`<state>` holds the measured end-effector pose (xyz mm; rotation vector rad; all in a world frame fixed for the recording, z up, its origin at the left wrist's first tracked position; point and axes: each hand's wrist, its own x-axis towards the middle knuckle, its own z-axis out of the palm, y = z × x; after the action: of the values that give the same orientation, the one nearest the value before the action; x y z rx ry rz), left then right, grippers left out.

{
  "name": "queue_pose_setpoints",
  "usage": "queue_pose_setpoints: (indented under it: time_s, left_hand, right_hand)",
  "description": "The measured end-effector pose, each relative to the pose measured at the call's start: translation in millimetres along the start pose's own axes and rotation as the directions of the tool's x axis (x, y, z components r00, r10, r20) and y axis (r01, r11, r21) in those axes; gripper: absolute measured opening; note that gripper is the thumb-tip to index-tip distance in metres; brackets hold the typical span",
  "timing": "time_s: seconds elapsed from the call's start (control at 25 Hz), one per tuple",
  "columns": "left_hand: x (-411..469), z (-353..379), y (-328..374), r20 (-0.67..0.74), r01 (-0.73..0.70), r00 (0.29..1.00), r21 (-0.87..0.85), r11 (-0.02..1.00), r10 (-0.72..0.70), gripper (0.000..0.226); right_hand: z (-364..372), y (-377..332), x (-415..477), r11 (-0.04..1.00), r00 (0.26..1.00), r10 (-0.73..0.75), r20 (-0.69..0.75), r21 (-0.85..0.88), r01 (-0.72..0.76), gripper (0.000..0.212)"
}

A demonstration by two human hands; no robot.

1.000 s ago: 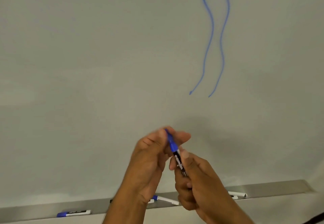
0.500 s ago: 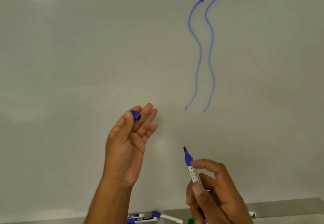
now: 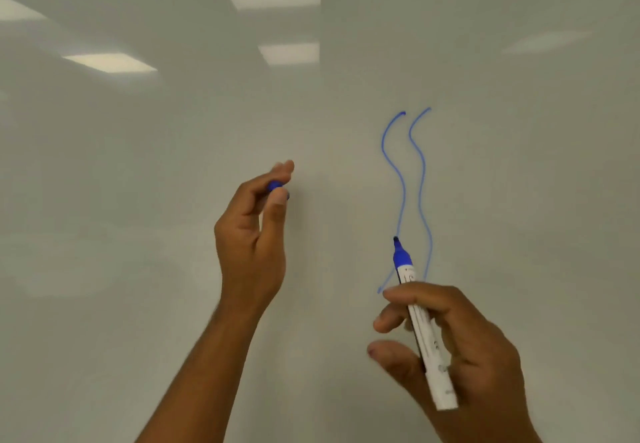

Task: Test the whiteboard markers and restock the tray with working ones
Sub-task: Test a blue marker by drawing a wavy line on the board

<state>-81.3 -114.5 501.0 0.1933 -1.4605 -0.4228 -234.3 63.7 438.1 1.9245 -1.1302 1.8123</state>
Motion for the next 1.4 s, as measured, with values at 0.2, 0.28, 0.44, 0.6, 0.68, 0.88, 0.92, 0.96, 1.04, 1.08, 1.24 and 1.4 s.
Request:
queue_pose_setpoints:
  time_s: [0.2,0.28,0.44,0.6,0.68,0.88,0.92,0.96,1.04,1.08,1.24,1.4]
  left_hand:
    - [63.6,-3.8,-29.6,0.231,-0.523,0.844,0.552,0.649,0.484,0.029]
    - [76.5,-5.7,-45.1,0.284,-0.573,0.800,0.622,0.533,0.528,0.030]
    - [83.5,-4.8,-64.8,0.283,-0.590,0.762,0.675,0.444,0.582,0.032]
    - [84.6,-3.3,-70.9,0.278,-0.589,0.749,0.695,0.412,0.602,0.036]
    - [84.5,-3.7,-72.4,0.279,-0.586,0.748,0.704,0.402,0.602,0.036]
    - [83.6,-3.4,-72.4,0.266,-0.575,0.752,0.712,0.403,0.603,0.035]
    - [83.7,-3.5,-72.2,0.266,-0.575,0.753,0.712,0.403,0.602,0.035]
    - [83.9,-3.6,-72.2,0.268,-0.575,0.754,0.711,0.405,0.600,0.036]
    - [84.2,-3.4,-72.8,0.271,-0.576,0.755,0.709,0.407,0.597,0.036]
    - [84.2,-2.9,-73.4,0.269,-0.576,0.754,0.710,0.406,0.599,0.035]
    - [84.7,-2.9,-73.9,0.251,-0.575,0.742,0.715,0.398,0.621,0.033]
    - [83.1,-1.9,-72.6,0.251,-0.573,0.739,0.723,0.386,0.625,0.031]
  right_hand:
    - [11.2,1.4,63.1,0.996,0.991,-0.043,-0.130,0.072,0.053,0.038]
    - [17.4,6.4,84.8,0.994,0.982,-0.023,-0.185,0.099,0.042,0.029]
    - [27.2,22.6,122.3,0.998,0.954,-0.062,-0.294,-0.002,0.064,0.017]
    - [35.4,37.3,145.1,0.986,0.928,-0.144,-0.343,-0.131,0.105,0.009]
    - [38.3,43.4,151.9,0.979,0.919,-0.140,-0.368,-0.190,0.073,0.009]
    - [39.9,55.7,162.4,0.974,0.902,-0.081,-0.424,-0.227,-0.020,0.009]
    - [40.1,57.9,163.3,0.971,0.908,-0.076,-0.413,-0.238,-0.026,0.009]
    - [41.0,59.7,164.4,0.966,0.912,-0.082,-0.403,-0.257,-0.027,0.010]
    - [43.5,60.5,164.6,0.954,0.911,-0.120,-0.395,-0.300,-0.005,0.009]
    - [45.1,60.3,162.1,0.945,0.911,-0.150,-0.383,-0.326,0.018,0.008]
    - [46.1,68.6,105.5,0.874,0.940,-0.226,-0.256,-0.480,0.079,0.004]
    - [42.1,92.7,20.4,0.834,0.954,-0.098,-0.282,-0.546,-0.076,0.008]
